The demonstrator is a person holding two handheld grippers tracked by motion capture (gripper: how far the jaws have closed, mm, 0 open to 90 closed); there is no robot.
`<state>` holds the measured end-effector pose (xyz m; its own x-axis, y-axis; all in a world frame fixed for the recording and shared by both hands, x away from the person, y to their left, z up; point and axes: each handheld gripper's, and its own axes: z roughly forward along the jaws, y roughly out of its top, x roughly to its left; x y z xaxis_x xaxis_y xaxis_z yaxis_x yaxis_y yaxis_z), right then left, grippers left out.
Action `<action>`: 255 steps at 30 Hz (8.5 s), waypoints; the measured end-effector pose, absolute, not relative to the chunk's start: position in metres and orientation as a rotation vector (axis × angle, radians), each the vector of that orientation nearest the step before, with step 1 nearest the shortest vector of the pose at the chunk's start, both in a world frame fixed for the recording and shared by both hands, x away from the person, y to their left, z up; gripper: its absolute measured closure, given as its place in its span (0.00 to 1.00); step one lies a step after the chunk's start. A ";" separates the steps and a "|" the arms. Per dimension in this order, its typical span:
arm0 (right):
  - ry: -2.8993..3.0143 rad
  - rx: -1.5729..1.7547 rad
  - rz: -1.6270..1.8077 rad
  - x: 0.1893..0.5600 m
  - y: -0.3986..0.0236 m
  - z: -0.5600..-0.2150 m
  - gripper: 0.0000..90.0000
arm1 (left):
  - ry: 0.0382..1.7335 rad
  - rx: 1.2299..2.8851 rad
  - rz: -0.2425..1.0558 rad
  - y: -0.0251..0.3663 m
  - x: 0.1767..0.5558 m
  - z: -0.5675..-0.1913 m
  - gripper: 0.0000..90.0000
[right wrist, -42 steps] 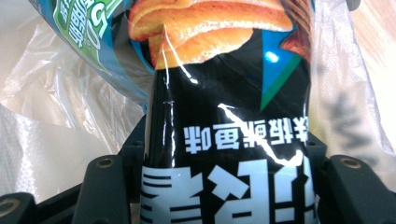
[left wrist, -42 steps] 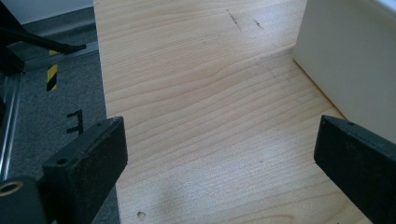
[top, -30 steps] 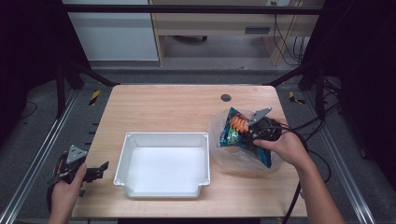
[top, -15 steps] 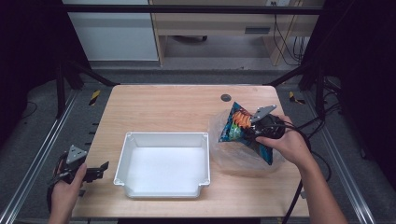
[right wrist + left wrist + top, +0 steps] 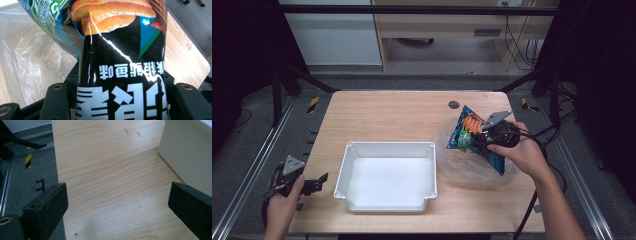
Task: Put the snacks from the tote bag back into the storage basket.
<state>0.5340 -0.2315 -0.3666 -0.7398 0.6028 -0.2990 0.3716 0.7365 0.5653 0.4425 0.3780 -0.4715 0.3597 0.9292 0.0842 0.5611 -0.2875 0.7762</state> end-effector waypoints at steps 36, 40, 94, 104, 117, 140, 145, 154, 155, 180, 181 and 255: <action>2.397 0.745 0.746 0.512 -0.234 -0.340 0.47 | 1.295 1.972 0.716 0.378 0.443 -0.472 0.03; 2.396 0.739 0.749 0.511 -0.231 -0.338 0.47 | 1.295 1.971 0.716 0.378 0.442 -0.472 0.03; 2.429 0.484 0.835 0.475 -0.133 -0.317 0.49 | 1.292 1.971 0.712 0.378 0.442 -0.472 0.03; 2.439 0.447 0.848 0.471 -0.120 -0.316 0.49 | 1.292 1.973 0.721 0.377 0.442 -0.472 0.03; 2.445 0.412 0.864 0.467 -0.109 -0.315 0.49 | 1.293 1.972 0.719 0.377 0.442 -0.472 0.03; 2.461 0.342 0.872 0.461 -0.086 -0.314 0.49 | 1.291 1.973 0.718 0.378 0.442 -0.471 0.03; 2.465 0.331 0.878 0.461 -0.082 -0.315 0.49 | 1.290 1.973 0.718 0.378 0.442 -0.471 0.03; 2.477 0.306 0.876 0.463 -0.071 -0.319 0.49 | 1.289 1.974 0.720 0.378 0.442 -0.471 0.03; 2.480 0.308 0.877 0.463 -0.070 -0.319 0.49 | 1.289 1.975 0.719 0.378 0.442 -0.471 0.03; 2.533 0.236 0.909 0.473 -0.029 -0.340 0.49 | 1.288 1.970 0.715 0.377 0.443 -0.471 0.03; 2.534 0.234 0.914 0.473 -0.027 -0.341 0.49 | 1.288 1.970 0.715 0.377 0.443 -0.472 0.03; 2.669 0.108 0.897 0.473 0.028 -0.384 0.49 | 1.285 1.961 0.711 0.377 0.443 -0.471 0.03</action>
